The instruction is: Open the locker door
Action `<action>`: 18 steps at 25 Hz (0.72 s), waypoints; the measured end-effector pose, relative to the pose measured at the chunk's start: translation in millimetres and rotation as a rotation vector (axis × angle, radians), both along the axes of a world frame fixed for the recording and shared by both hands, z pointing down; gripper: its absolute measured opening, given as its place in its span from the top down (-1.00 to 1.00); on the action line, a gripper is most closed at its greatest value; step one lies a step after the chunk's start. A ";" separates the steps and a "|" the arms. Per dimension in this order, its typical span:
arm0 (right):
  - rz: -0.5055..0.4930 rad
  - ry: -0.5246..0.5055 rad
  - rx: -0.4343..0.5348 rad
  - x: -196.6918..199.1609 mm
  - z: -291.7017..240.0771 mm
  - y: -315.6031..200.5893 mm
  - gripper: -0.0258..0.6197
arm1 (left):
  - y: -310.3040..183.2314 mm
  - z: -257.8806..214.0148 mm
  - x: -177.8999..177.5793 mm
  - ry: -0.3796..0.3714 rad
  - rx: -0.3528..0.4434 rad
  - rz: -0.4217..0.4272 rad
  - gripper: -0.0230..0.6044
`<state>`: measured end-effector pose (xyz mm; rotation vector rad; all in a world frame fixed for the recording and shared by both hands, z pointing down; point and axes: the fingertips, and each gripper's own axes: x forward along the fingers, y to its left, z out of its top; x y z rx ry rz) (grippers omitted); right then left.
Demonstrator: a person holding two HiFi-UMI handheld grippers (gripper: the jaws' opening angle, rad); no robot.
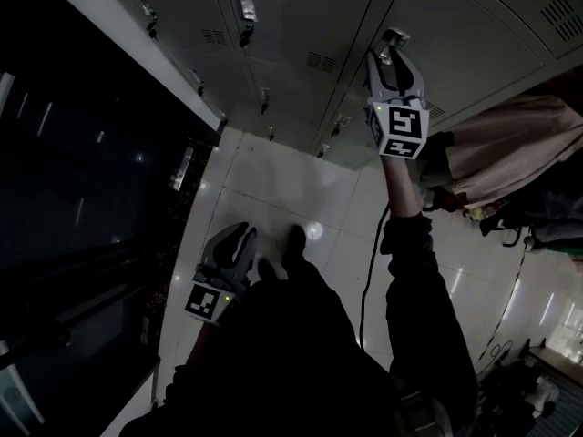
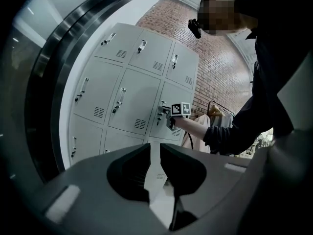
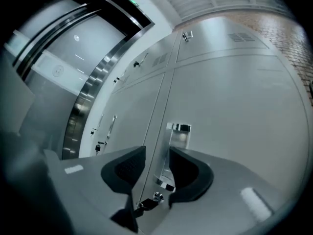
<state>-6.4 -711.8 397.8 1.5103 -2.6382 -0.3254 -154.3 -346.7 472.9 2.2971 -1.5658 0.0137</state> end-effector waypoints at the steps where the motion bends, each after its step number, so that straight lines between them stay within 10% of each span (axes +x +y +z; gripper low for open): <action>1: 0.014 -0.003 -0.007 -1.4 2.1 -4.7 0.46 | -1.5 1.0 0.2 0.001 -0.005 0.004 0.71; 11: 0.073 -0.065 -0.049 1.2 -3.4 -10.1 0.77 | 20.7 3.9 13.1 0.033 0.000 0.072 0.71; 18: 0.003 -0.101 -0.059 25.9 -1.8 105.2 0.75 | 87.9 2.7 24.4 0.055 0.037 0.157 0.71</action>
